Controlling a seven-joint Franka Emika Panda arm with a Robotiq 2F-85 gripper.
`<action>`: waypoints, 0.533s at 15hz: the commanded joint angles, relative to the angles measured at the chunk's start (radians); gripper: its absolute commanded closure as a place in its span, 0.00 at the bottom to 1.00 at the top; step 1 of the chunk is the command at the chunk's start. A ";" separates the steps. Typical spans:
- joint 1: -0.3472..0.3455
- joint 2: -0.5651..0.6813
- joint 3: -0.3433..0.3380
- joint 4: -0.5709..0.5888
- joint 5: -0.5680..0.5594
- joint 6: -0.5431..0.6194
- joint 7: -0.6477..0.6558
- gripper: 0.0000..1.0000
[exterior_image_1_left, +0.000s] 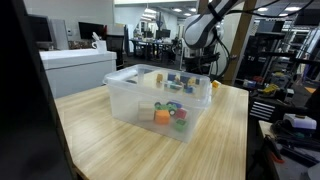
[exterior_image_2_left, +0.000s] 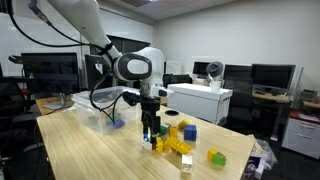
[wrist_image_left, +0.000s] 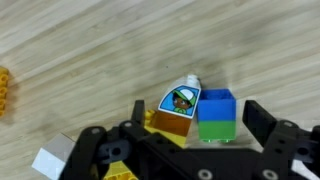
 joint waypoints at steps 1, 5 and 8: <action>0.001 0.007 -0.011 -0.011 -0.016 0.031 0.007 0.00; -0.010 0.025 -0.013 -0.019 -0.001 0.066 -0.004 0.00; -0.018 0.048 -0.010 -0.021 0.011 0.110 -0.011 0.00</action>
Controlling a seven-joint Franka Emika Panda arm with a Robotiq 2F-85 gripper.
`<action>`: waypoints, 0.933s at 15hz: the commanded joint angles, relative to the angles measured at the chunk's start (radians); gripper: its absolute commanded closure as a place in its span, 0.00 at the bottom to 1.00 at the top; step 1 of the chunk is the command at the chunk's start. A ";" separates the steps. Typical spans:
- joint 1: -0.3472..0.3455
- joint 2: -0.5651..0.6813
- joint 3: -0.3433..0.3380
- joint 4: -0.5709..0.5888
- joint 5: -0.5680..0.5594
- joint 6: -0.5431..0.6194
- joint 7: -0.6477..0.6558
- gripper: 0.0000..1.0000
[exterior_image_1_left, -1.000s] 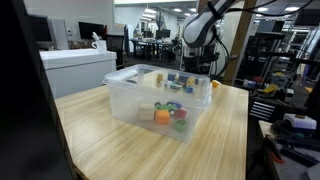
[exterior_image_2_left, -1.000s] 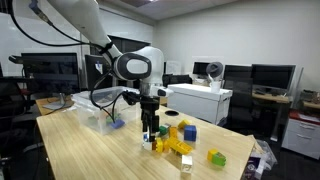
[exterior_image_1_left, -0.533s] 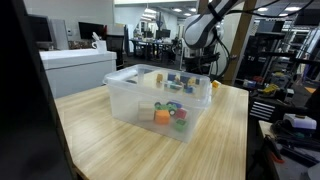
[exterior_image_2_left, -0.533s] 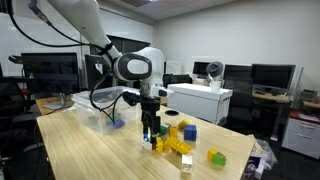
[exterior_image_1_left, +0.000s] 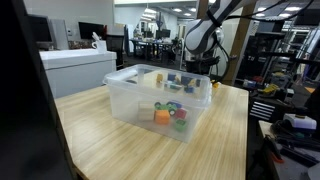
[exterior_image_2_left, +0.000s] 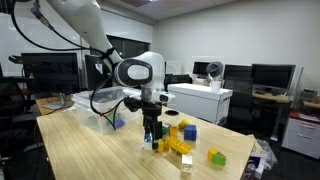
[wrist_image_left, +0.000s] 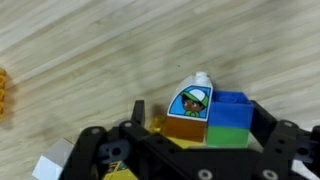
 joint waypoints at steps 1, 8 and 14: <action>-0.017 0.020 0.005 -0.019 0.018 0.069 -0.015 0.00; -0.026 0.018 0.009 -0.025 0.043 0.077 -0.023 0.51; -0.013 -0.018 0.006 -0.033 0.032 0.065 -0.015 0.55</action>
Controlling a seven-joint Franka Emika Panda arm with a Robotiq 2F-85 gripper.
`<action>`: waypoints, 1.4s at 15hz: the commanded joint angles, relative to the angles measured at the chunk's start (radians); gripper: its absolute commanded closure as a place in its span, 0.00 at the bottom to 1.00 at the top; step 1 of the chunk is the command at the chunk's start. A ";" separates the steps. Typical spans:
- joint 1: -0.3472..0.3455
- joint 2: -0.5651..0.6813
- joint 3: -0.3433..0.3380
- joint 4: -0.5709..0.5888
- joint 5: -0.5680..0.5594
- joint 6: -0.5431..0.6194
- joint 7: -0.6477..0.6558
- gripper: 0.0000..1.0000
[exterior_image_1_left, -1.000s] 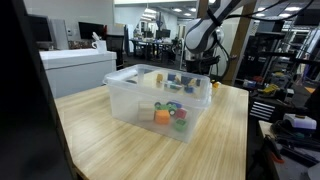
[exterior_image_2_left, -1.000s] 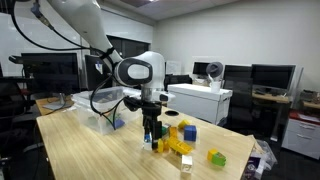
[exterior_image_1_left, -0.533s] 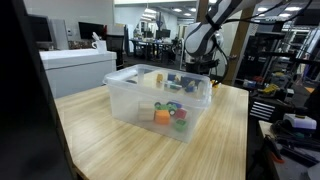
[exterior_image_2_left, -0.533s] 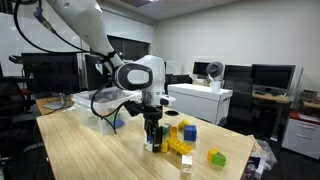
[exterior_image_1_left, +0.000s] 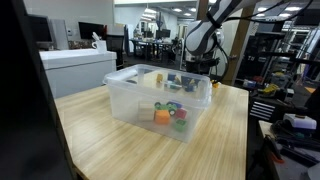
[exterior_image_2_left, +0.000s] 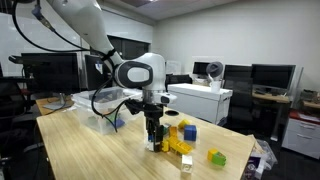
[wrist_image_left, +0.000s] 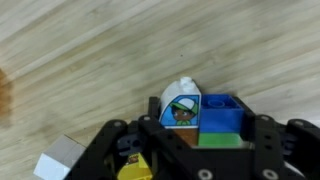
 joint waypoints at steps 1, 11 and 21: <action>0.004 -0.042 0.004 -0.036 0.004 0.010 -0.011 0.55; 0.103 -0.402 0.045 -0.078 -0.034 -0.201 0.005 0.55; 0.276 -0.713 0.233 -0.195 0.099 -0.404 -0.133 0.55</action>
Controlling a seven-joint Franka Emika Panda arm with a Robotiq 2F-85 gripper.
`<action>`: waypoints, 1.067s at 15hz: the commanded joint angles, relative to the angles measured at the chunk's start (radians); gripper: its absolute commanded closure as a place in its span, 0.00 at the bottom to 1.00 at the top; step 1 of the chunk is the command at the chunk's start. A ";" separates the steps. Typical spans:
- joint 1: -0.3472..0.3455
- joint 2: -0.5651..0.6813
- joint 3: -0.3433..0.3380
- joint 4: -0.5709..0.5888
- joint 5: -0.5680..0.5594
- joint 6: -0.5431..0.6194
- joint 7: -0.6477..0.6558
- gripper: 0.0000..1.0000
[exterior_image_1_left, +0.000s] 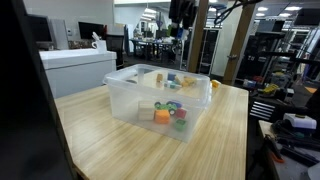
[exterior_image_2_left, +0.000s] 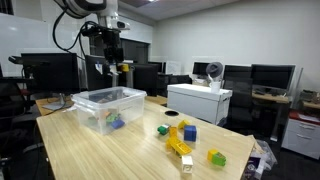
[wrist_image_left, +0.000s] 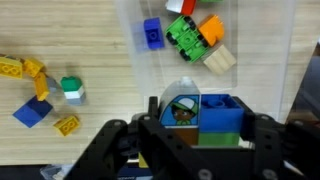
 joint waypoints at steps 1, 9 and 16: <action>0.047 -0.051 0.035 -0.097 0.054 -0.039 -0.105 0.55; 0.052 -0.031 0.047 -0.126 0.013 -0.054 -0.138 0.00; -0.004 -0.036 0.001 -0.122 -0.008 -0.018 -0.123 0.00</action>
